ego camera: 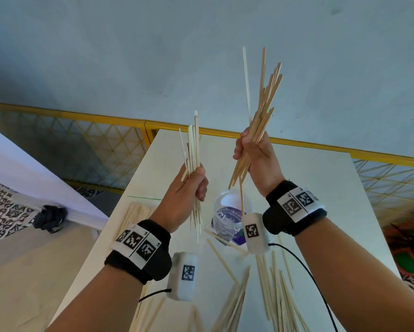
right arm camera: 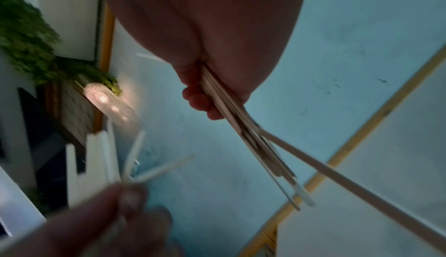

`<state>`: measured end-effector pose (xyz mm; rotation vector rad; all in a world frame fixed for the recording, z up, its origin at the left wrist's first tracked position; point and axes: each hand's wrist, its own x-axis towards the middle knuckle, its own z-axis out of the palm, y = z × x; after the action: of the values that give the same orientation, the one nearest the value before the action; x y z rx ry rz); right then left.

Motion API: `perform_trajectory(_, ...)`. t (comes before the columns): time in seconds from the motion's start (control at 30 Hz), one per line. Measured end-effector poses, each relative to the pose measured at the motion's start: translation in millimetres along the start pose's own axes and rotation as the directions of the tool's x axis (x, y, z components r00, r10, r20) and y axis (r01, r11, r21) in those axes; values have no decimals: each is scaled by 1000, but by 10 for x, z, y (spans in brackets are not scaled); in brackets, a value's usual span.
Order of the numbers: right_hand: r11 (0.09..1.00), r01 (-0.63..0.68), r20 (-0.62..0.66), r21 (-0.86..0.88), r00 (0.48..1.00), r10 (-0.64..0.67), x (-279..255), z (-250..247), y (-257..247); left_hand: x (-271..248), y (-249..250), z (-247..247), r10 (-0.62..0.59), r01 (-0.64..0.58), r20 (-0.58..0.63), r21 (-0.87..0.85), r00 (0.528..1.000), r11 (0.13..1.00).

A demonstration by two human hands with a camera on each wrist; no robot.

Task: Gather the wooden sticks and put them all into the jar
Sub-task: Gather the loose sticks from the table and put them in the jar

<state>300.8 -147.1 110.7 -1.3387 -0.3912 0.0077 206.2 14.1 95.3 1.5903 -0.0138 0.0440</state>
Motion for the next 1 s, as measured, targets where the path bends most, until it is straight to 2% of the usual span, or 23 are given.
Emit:
perform_trajectory(0.1,996,53,18,73,998,-54,148,-21,-198,24,-65,-17,-8,7,-21,-40,1000,999)
perform_trajectory(0.2,994,84,6,63,996,-85,110,-37,-93,25,-107,-18,-28,25,-39,-75,999,997)
perform_trajectory(0.37,1000,-14,-30,7,999,14,-256,-52,526,-24,-161,-13,-36,34,-38,-52,999,998)
perform_trajectory(0.5,994,-103,-20,-30,995,102,-451,-46,795,-25,-183,-44,-35,33,-42,-49,999,998)
perform_trajectory(0.63,972,-173,26,-157,983,180,-496,-69,904,-2,-205,-65,-28,27,-38,-38,999,999)
perform_trajectory(0.77,903,-264,53,-338,953,298,-455,-115,920,26,-227,-69,-30,28,-44,-61,999,998)
perform_trajectory(1.0,787,-312,84,-532,905,416,-458,-130,880,51,-230,-72,-33,29,-58,-64,998,998)
